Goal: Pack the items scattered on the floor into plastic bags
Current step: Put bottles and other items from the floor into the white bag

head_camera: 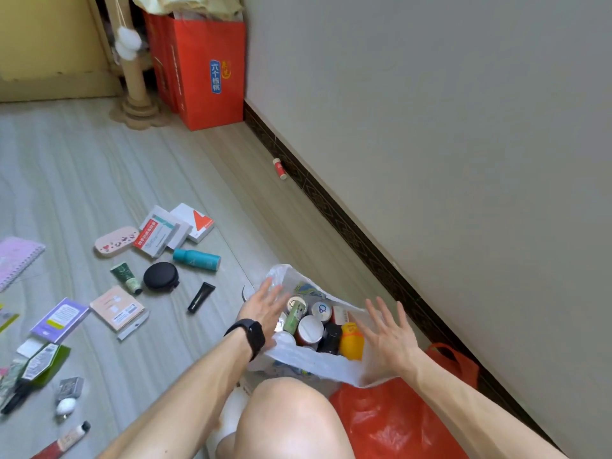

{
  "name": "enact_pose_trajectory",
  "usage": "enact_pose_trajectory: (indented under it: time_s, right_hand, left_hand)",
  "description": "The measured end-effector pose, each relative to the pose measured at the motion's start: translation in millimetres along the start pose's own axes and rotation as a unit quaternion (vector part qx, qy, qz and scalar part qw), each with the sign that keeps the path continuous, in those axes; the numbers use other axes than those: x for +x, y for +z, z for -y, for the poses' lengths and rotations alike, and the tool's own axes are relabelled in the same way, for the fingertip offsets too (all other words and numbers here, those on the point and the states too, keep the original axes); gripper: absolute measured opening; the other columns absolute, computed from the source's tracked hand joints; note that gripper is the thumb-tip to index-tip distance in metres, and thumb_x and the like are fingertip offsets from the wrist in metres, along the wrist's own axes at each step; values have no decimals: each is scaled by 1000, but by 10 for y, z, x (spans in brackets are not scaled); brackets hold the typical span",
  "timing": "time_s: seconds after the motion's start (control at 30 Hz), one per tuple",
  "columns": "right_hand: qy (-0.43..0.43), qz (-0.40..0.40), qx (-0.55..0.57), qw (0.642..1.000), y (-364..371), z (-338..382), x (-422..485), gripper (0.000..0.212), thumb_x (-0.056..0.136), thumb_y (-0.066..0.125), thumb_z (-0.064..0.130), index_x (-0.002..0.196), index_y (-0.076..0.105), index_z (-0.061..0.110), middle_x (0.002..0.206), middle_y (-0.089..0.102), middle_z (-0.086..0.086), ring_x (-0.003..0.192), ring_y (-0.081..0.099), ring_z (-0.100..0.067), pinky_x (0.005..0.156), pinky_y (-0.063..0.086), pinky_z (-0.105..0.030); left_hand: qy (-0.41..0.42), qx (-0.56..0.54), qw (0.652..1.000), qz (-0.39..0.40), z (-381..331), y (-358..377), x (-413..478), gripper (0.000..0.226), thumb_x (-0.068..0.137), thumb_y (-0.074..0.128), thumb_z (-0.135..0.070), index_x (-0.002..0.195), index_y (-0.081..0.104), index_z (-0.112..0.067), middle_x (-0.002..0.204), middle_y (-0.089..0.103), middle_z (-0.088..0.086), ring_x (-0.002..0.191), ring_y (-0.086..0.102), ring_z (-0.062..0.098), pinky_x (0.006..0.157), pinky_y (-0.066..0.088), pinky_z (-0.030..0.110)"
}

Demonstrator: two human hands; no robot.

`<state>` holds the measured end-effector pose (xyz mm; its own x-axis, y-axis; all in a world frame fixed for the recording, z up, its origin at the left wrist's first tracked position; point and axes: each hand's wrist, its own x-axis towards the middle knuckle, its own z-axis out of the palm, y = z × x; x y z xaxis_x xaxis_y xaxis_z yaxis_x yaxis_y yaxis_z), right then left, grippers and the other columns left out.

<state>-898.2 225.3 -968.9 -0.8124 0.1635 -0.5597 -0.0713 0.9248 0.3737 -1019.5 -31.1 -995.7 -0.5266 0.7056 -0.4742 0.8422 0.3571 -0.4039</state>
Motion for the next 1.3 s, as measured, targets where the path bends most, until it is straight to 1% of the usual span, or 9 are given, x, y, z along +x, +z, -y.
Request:
enact_pose_trajectory:
  time_s: [0.07, 0.2, 0.33, 0.53, 0.7, 0.8, 0.93, 1.1, 1.3]
  right_hand:
    - [2, 16, 20, 1000, 159, -55, -45, 140, 52, 55, 90, 153, -22, 32, 159, -31, -7, 147, -30, -29, 111, -23, -61]
    - [53, 28, 55, 997, 396, -155, -90, 145, 44, 52, 89, 158, -10, 23, 162, -27, -11, 148, -27, -27, 115, -15, -62]
    - [77, 34, 111, 990, 409, -172, -76, 145, 45, 56, 88, 157, -10, 25, 162, -27, -11, 148, -26, -28, 116, -9, -63]
    - [-19, -134, 188, 973, -45, 86, -218, 94, 75, 51, 77, 155, 16, 42, 163, -22, 2, 151, -20, -15, 122, 1, -52]
    - [-87, -262, 280, 920, -464, 522, -271, 74, 88, 41, 72, 154, 24, 42, 166, 2, 9, 152, -4, -9, 122, 10, -44]
    - [-152, -318, 318, 880, -797, 868, -223, 65, 92, 46, 63, 151, 35, 37, 163, 24, 3, 152, 14, -13, 119, 27, -48]
    - [-252, -349, 303, 850, -1317, 1446, -87, 65, 94, 36, 68, 150, 37, 35, 159, 33, -1, 149, 27, -20, 115, 35, -48]
    - [-361, -373, 276, 808, -1918, 2223, -59, 62, 92, 48, 60, 146, 47, 29, 155, 42, -3, 145, 36, -23, 113, 38, -44]
    - [-453, -362, 207, 788, -2293, 3028, 15, 57, 93, 47, 57, 144, 48, 32, 153, 45, -4, 141, 42, -24, 110, 41, -43]
  left_hand:
    - [-34, -15, 999, 25, 83, 147, 44, 101, 85, 34, -76, 155, -8, -16, 160, -21, 9, 147, -20, 34, 113, -12, 63]
    - [-43, -38, 997, 56, 160, 203, 128, 112, 85, 55, -64, 148, -26, -23, 153, -36, 12, 143, -30, 35, 109, -19, 66]
    - [-15, -102, 994, 21, 102, 182, 138, 114, 80, 56, -70, 152, -21, -27, 158, -29, 8, 143, -29, 36, 112, -16, 63]
    - [23, -254, 958, -128, 95, -68, -45, 85, 85, 49, -56, 155, 8, -33, 164, 2, 2, 151, -5, 25, 118, -8, 53]
    - [-68, -327, 935, -118, 546, -233, -483, 73, 88, 46, -58, 153, 21, -34, 159, 26, 1, 145, 26, 24, 118, 19, 47]
    - [-156, -363, 919, -8, 996, -204, -979, 70, 81, 57, -59, 143, 42, -31, 133, 56, 1, 120, 55, 27, 92, 47, 36]
    - [-248, -359, 897, 69, 1505, 105, -1846, 43, 83, 64, -42, 121, 61, -22, 118, 66, 5, 107, 62, 28, 71, 41, 25]
    - [-419, -402, 812, 56, 1757, 903, -3029, 60, 88, 56, -41, 143, 42, -23, 139, 54, 10, 126, 52, 30, 98, 45, 35]
    - [-533, -439, 723, 29, 1344, 1753, -3820, 76, 73, 50, -57, 144, 38, -32, 145, 46, 3, 131, 46, 28, 106, 40, 41]
